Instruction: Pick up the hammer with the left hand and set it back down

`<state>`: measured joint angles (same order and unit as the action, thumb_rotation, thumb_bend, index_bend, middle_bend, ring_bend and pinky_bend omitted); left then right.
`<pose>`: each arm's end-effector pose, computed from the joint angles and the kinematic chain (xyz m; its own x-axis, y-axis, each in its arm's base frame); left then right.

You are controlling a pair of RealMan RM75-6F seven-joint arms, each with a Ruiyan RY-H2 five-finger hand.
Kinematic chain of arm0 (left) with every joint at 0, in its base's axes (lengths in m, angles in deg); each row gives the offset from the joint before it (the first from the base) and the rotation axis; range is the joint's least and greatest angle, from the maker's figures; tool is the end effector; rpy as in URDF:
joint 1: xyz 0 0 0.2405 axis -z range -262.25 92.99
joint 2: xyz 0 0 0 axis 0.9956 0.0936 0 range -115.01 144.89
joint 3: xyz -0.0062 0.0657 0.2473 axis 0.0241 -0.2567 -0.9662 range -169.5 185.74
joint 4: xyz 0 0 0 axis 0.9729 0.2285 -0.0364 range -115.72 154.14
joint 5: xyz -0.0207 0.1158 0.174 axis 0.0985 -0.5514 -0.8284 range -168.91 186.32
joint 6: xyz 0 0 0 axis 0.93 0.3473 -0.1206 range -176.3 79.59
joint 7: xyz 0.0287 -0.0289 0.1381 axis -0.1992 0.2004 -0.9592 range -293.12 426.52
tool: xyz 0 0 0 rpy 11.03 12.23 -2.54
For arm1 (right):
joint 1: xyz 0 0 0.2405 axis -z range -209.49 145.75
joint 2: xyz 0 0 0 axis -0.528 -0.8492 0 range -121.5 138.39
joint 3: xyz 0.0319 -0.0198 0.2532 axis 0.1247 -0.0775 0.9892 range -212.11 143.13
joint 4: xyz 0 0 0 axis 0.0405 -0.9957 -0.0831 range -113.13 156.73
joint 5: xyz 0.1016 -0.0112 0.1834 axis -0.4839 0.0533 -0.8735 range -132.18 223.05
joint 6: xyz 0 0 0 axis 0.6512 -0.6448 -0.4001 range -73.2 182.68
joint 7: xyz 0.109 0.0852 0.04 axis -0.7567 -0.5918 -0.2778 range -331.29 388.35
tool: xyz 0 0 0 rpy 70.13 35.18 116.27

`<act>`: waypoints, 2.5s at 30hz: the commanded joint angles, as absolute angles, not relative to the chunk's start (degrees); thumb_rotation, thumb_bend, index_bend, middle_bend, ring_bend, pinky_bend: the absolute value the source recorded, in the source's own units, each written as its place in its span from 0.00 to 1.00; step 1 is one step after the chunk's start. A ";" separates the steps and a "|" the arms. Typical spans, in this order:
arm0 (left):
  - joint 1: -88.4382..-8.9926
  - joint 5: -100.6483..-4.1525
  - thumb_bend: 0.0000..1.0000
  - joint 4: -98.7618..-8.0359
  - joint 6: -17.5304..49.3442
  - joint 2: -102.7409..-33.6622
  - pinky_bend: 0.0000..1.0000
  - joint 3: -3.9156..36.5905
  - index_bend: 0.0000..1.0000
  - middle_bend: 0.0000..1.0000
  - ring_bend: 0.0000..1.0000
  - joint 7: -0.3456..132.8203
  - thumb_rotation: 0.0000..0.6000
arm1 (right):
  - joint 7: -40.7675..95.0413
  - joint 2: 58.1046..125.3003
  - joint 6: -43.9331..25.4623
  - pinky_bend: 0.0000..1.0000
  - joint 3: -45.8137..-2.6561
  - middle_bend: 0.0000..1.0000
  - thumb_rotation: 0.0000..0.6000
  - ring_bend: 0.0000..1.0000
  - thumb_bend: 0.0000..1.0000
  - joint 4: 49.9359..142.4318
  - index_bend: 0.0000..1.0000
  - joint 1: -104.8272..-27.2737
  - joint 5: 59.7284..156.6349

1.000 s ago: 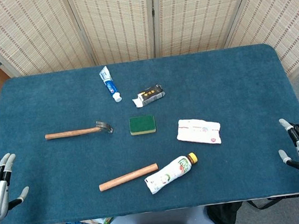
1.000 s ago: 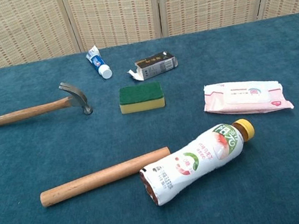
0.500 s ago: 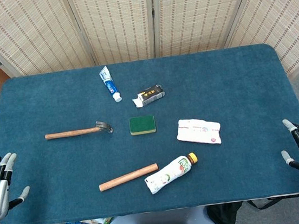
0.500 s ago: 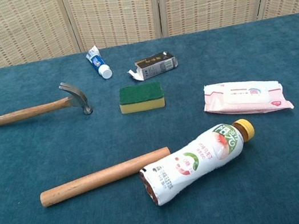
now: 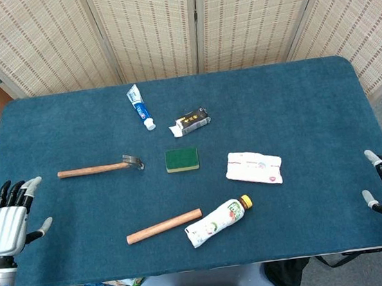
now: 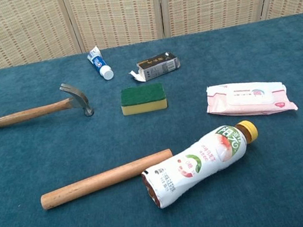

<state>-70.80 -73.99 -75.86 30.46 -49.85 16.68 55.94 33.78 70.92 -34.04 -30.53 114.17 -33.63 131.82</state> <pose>-0.2695 0.2456 0.1536 0.4932 -0.0541 0.8682 0.8617 -0.1068 -0.4961 -0.3159 -0.1679 0.1790 0.5027 0.0577 0.8625 -0.8644 0.0378 0.5013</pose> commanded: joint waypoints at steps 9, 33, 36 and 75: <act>-61.74 -66.28 0.21 -75.29 19.07 -52.19 0.00 20.68 0.15 0.22 0.16 51.67 1.00 | 33.11 70.74 -33.88 0.18 -30.55 0.21 1.00 0.19 0.30 113.71 0.10 -33.58 131.89; -41.83 -36.80 0.22 -62.10 2.77 -65.44 0.00 23.18 0.17 0.21 0.16 31.59 1.00 | 31.83 70.49 -33.28 0.18 -30.71 0.21 1.00 0.19 0.30 112.91 0.10 -33.19 131.12; -39.66 -33.43 0.22 -60.54 2.26 -66.77 0.00 22.65 0.17 0.21 0.16 28.84 1.00 | 31.59 70.53 -33.27 0.18 -30.70 0.21 1.00 0.19 0.30 112.79 0.10 -33.05 130.88; -28.74 -15.59 0.41 -48.33 -2.31 -75.41 0.00 17.34 0.31 0.35 0.21 21.91 1.00 | 29.95 70.20 -32.51 0.18 -30.53 0.21 1.00 0.19 0.30 111.90 0.10 -32.37 129.28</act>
